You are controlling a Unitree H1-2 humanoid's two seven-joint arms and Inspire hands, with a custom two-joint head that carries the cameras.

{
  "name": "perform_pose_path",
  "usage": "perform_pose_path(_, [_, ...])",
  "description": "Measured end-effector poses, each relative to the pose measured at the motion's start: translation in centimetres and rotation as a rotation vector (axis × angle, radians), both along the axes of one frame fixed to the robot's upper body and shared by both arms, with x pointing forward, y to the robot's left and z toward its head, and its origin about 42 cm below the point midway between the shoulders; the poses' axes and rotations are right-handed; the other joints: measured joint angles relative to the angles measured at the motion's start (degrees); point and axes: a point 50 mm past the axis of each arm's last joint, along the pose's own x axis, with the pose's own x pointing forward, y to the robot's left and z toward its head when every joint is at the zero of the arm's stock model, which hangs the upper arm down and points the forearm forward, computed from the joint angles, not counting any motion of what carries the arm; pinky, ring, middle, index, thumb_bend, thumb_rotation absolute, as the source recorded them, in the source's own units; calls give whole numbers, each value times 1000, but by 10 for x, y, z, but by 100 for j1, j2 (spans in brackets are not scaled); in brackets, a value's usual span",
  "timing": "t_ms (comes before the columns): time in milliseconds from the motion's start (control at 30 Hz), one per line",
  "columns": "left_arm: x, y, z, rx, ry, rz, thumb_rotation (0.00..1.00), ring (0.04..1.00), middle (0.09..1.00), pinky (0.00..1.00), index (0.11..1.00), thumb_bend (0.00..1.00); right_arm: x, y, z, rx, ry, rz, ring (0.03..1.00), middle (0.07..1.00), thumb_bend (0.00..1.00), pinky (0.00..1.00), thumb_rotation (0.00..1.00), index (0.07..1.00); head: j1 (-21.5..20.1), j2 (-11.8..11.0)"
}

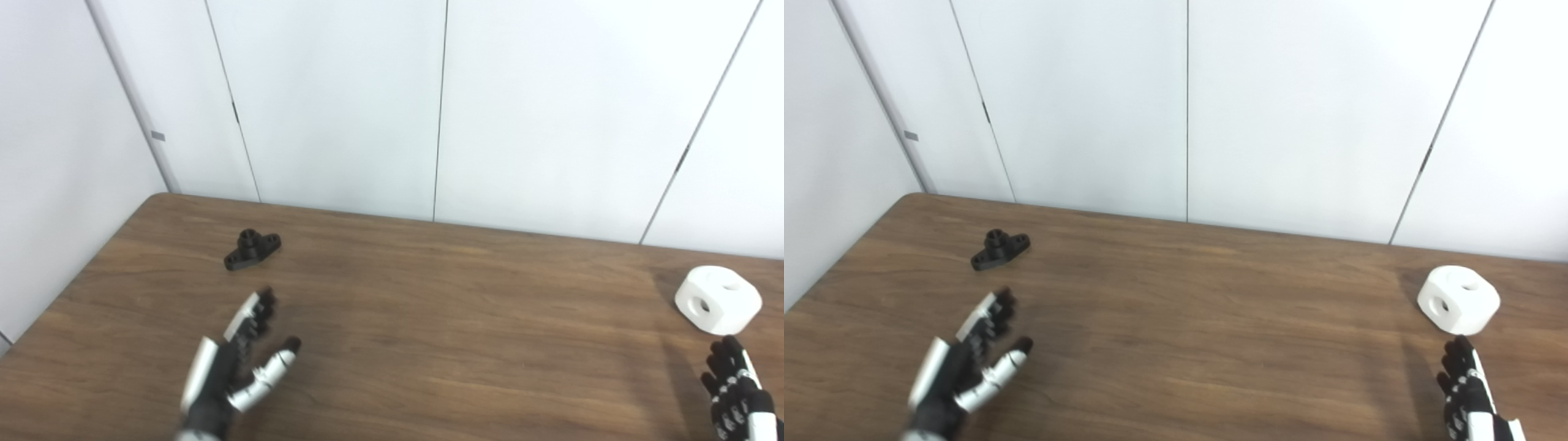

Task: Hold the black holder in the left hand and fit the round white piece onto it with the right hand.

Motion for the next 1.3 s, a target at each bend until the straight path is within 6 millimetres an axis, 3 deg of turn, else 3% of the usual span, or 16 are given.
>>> perform_pose_path(167, [27, 27, 44, 114, -36, 32, 340, 970, 971, 924, 954, 724, -2, -1, 0, 4, 2, 0, 1000, 982, 588, 1000, 1000, 977, -79, 62])
perform_pose_path(233, [34, 29, 51, 132, -28, 35, 367, 984, 980, 968, 952, 739, -2, -1, 0, 5, 0, 0, 996, 976, 585, 994, 1000, 971, -79, 70])
perform_pose_path(433, [54, 40, 71, 295, 0, 40, 354, 968, 986, 885, 949, 786, -2, 0, 0, 8, -1, -1, 978, 957, 597, 975, 983, 955, -79, 114])
perform_pose_path(533, [67, 48, 77, 391, 24, 65, 341, 992, 993, 900, 945, 795, -3, -1, 0, 6, 1, -5, 975, 956, 595, 974, 981, 949, -62, 114])
perform_pose_path(700, [95, 60, 70, 502, 94, 103, 417, 985, 965, 899, 924, 849, -4, -1, 0, 1, 2, -5, 984, 961, 604, 992, 983, 955, -70, 114])
perform_pose_path(833, [114, 67, 67, 622, 128, 141, 488, 968, 941, 955, 901, 856, -4, -1, 0, 1, 1, -4, 983, 965, 611, 987, 978, 953, -79, 132])
perform_pose_path(1033, [138, 87, 56, 725, 176, 181, 473, 972, 934, 963, 865, 906, -5, -1, 0, 3, 1, -5, 962, 964, 621, 955, 940, 949, -105, 158])
perform_pose_path(1300, [162, 94, 42, 744, 298, 212, 535, 974, 947, 947, 835, 953, -6, -1, 0, 13, -1, -8, 941, 944, 627, 941, 924, 929, -184, 176])
